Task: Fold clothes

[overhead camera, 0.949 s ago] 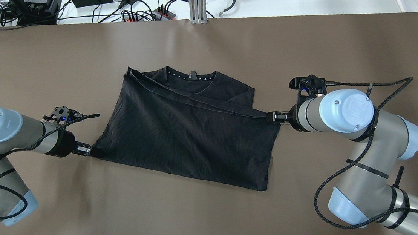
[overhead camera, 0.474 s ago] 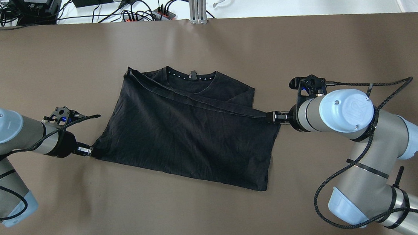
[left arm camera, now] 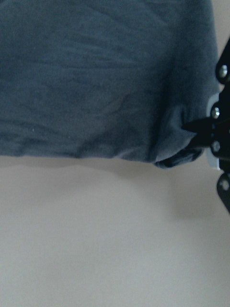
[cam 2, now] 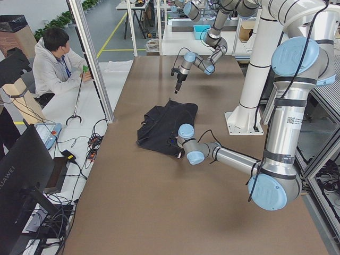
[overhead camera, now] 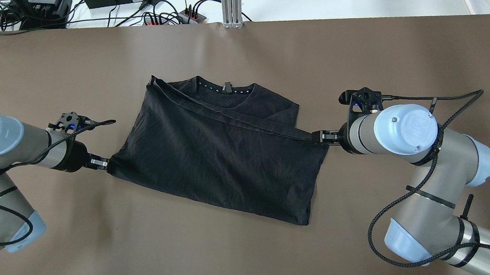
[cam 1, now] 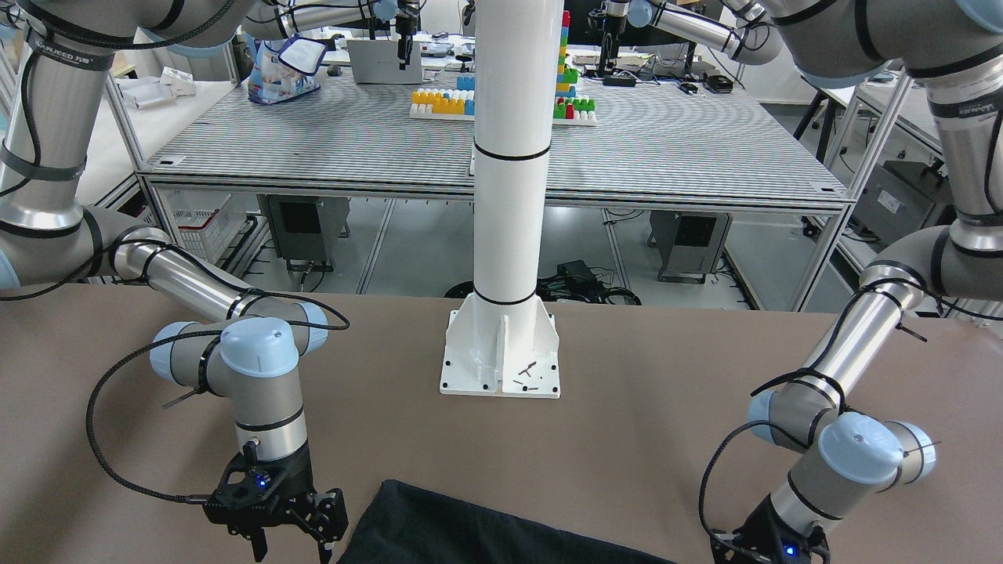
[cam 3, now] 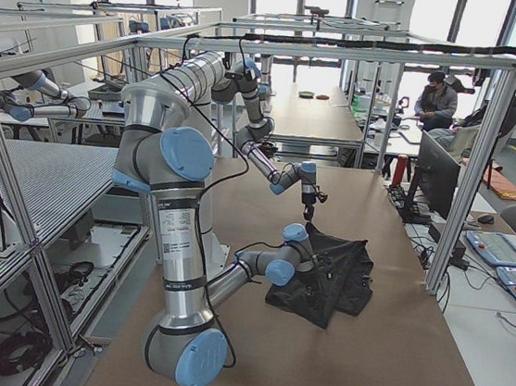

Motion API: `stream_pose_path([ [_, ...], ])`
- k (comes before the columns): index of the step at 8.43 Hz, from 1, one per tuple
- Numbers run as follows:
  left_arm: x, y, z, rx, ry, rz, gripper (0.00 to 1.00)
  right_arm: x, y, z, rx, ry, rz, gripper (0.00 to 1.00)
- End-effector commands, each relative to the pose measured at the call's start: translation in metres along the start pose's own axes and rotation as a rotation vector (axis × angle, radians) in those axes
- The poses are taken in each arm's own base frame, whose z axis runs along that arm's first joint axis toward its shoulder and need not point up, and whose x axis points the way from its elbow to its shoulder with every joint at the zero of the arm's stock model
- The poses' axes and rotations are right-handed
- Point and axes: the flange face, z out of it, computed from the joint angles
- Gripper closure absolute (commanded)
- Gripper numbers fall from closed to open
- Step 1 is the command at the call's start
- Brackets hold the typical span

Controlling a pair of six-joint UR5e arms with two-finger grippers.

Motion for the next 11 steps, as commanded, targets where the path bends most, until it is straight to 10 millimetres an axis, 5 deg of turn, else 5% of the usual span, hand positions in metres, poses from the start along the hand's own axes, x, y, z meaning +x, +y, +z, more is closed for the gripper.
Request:
stream_pose_path([
  [1,-0.011,-0.090,-0.007,0.038,-0.088,-0.027,1.00,0.000,0.000,0.001,0.001,0.001,-0.003,0.06],
  [4,-0.018,-0.236,0.000,0.066,-0.178,-0.047,1.00,0.001,0.000,0.001,0.001,0.003,0.000,0.06],
  [5,-0.021,-0.269,0.000,0.074,-0.219,-0.020,1.00,0.000,0.000,0.001,0.002,0.002,0.003,0.06],
  [7,0.016,-0.335,0.010,0.086,-0.301,-0.019,1.00,0.001,0.000,0.001,0.001,0.003,-0.001,0.06],
  [8,0.036,-0.356,0.012,0.083,-0.319,-0.023,1.00,0.000,0.000,0.001,0.000,0.003,0.001,0.06],
  [10,0.021,-0.355,0.012,0.090,-0.347,-0.007,1.00,0.000,0.000,0.001,0.000,0.003,0.001,0.06],
  [11,-0.001,-0.347,0.016,0.091,-0.386,0.089,0.09,0.001,-0.001,0.002,0.002,0.007,-0.002,0.06],
])
